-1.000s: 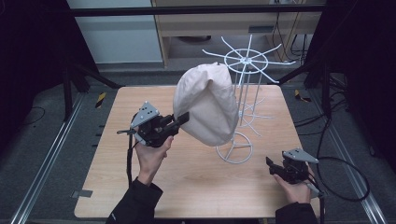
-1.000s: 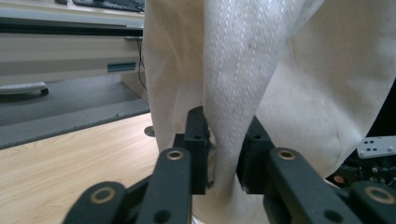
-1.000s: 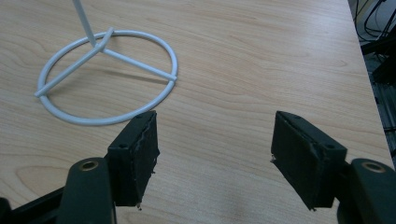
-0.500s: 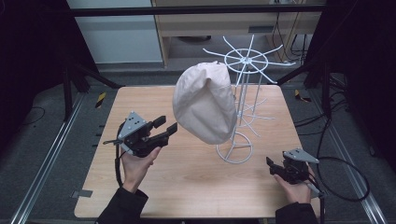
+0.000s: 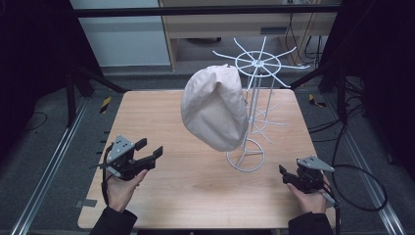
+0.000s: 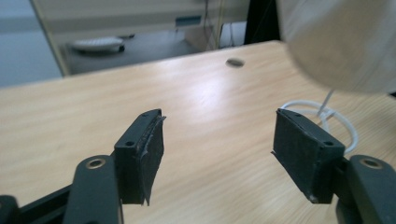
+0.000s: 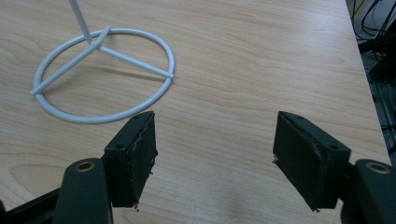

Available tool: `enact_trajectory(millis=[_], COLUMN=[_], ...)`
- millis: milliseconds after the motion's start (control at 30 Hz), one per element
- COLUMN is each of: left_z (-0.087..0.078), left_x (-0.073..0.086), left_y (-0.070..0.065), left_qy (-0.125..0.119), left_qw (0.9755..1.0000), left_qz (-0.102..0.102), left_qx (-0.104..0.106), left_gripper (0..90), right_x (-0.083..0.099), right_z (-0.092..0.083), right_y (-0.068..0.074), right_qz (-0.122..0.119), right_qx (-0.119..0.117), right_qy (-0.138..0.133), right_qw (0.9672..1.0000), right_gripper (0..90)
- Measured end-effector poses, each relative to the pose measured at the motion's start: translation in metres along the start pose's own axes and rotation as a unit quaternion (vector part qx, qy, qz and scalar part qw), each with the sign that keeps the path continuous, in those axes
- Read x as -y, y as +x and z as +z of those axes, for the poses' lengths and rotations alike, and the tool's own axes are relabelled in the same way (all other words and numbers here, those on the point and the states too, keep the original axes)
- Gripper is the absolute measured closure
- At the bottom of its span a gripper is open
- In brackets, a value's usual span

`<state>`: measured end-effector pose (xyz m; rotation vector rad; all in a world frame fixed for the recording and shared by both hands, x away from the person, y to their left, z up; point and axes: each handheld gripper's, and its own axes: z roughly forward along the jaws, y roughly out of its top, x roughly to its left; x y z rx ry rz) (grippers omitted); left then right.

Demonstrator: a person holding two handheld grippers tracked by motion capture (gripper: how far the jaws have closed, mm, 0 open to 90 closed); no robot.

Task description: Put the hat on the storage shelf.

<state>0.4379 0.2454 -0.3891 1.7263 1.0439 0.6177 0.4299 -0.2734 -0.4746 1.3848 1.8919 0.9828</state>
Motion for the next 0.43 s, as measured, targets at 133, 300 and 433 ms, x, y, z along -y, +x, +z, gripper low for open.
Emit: enact_trajectory(millis=[133,300,433], left_z=[-0.002,-0.005,-0.007], left_x=[0.020,0.042,0.055], left_y=[0.015,0.030,0.040], left_qy=[0.029,0.057,0.070], left_qw=[0.9992,0.9970,0.9946], left_qz=[-0.010,-0.016,-0.014], left_qx=[-0.025,-0.051,-0.075], left_gripper=[32.4,30.5,29.5], right_x=[0.000,0.000,0.000], right_z=[0.000,0.000,0.000], right_y=[0.001,0.001,0.001], right_qz=[0.001,-0.002,-0.003], right_qx=[-0.001,-0.002,-0.002], right_qy=[-0.001,-0.002,-0.003], right_qw=[1.0000,1.0000,1.0000], right_gripper=[29.6,29.6,29.6])
